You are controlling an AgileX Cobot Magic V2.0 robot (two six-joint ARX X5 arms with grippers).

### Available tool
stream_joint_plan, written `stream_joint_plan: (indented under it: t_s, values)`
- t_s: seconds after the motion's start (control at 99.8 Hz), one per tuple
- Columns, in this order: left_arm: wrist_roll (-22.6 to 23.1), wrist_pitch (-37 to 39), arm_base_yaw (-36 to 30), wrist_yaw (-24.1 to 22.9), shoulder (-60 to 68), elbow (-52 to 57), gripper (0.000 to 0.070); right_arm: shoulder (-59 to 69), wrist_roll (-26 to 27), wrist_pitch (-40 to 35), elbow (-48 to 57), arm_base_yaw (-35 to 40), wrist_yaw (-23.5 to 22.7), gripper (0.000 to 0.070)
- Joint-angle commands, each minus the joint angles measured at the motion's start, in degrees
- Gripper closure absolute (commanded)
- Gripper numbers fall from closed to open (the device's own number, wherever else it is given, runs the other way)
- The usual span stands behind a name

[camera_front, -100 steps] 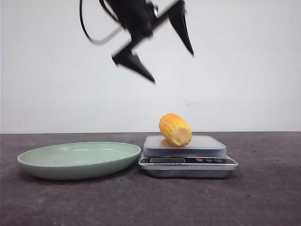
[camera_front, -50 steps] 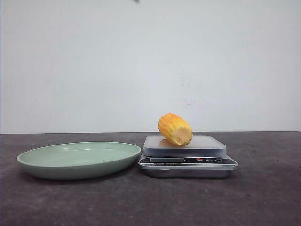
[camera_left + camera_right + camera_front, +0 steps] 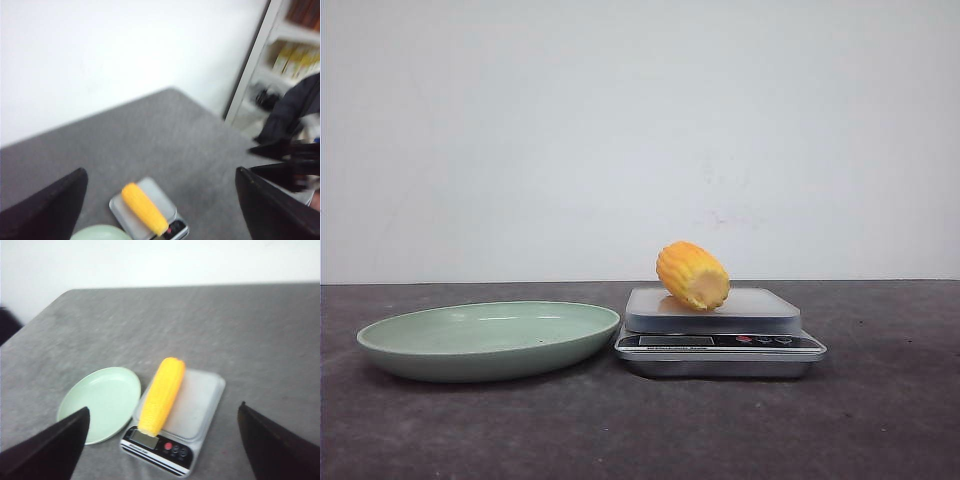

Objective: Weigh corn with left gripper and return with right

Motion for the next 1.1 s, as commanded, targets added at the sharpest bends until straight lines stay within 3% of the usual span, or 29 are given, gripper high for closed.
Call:
stream_joint_plan:
  t_s: [0.0, 0.271, 0.431, 0.531, 0.802, 0.992, 1.052, 1.092]
  values:
    - [-1.4, -2.3, -0.6, -0.5, -1.6, 1.7, 0.0149, 5.1, 2.8, 2.0, 0.3, 1.4, -0.5, 0.014]
    - [-2.4, -2.4, -0.5, -5.4, -10.7, 1.0, 0.0149, 25.1, 5.5, 7.6, 3.4, 13.0, 0.5, 0.0148]
    - [-2.4, -2.6, -0.5, -11.8, -14.5, -0.2, 0.0149, 34.8, 4.3, 6.8, 9.3, 21.3, 9.9, 0.015]
    - [-2.5, -2.6, -0.5, -12.5, -17.0, -1.2, 0.0149, 42.8, 3.4, 3.9, 16.6, 25.2, 17.9, 0.015]
    - [-2.7, -2.6, -0.5, -12.5, -20.3, -3.6, 0.0149, 56.3, 3.3, -1.0, 25.9, 26.4, 22.3, 0.015]
    - [-2.7, -2.6, -0.5, -12.5, -22.4, -5.9, 0.0149, 61.7, 5.1, -2.6, 26.2, 26.4, 22.3, 0.0156]
    - [-2.6, -2.6, -0.5, -12.5, -23.0, -6.8, 0.0149, 62.8, 6.6, -3.5, 26.2, 26.5, 22.3, 0.019]
    - [-2.6, -2.6, -0.5, -12.5, -23.4, -7.3, 0.0149, 63.4, 7.6, -4.3, 26.2, 26.5, 22.2, 0.0252]
